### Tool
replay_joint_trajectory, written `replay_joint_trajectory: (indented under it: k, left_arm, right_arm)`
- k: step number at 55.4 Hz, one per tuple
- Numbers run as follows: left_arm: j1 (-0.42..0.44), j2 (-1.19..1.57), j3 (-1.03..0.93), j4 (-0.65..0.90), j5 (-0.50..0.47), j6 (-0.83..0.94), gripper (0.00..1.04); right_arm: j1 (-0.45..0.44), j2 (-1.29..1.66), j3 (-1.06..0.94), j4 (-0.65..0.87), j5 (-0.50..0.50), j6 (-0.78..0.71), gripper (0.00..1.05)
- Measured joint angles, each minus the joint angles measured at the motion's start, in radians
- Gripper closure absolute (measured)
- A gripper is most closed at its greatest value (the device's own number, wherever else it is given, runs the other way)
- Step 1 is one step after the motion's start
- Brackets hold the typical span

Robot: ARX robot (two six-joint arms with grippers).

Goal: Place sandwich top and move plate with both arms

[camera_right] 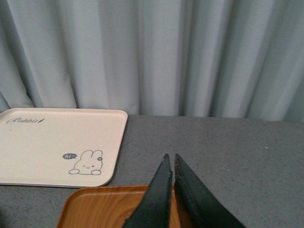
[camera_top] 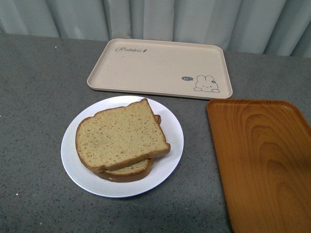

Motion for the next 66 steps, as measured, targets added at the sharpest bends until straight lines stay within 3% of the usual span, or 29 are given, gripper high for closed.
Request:
replay_joint_trajectory:
  k: [1,14,21,66]
  left_arm:
    - [0.0,0.0,0.0,0.0,0.0,0.0,0.06]
    - [0.0,0.0,0.0,0.0,0.0,0.0,0.06]
    - [0.0,0.0,0.0,0.0,0.0,0.0,0.06]
    - [0.0,0.0,0.0,0.0,0.0,0.0,0.06]
  right_arm:
    - [-0.005,-0.018,-0.009,-0.009,0.0,-0.001,1.04]
    - [-0.01,-0.253,-0.09,-0.157,-0.001,-0.002,1.04]
    - [-0.01,-0.429,-0.096,-0.334,-0.005,-0.003,1.04]
    - [-0.011,-1.033,-0.156,-0.846,-0.005,-0.003,1.04]
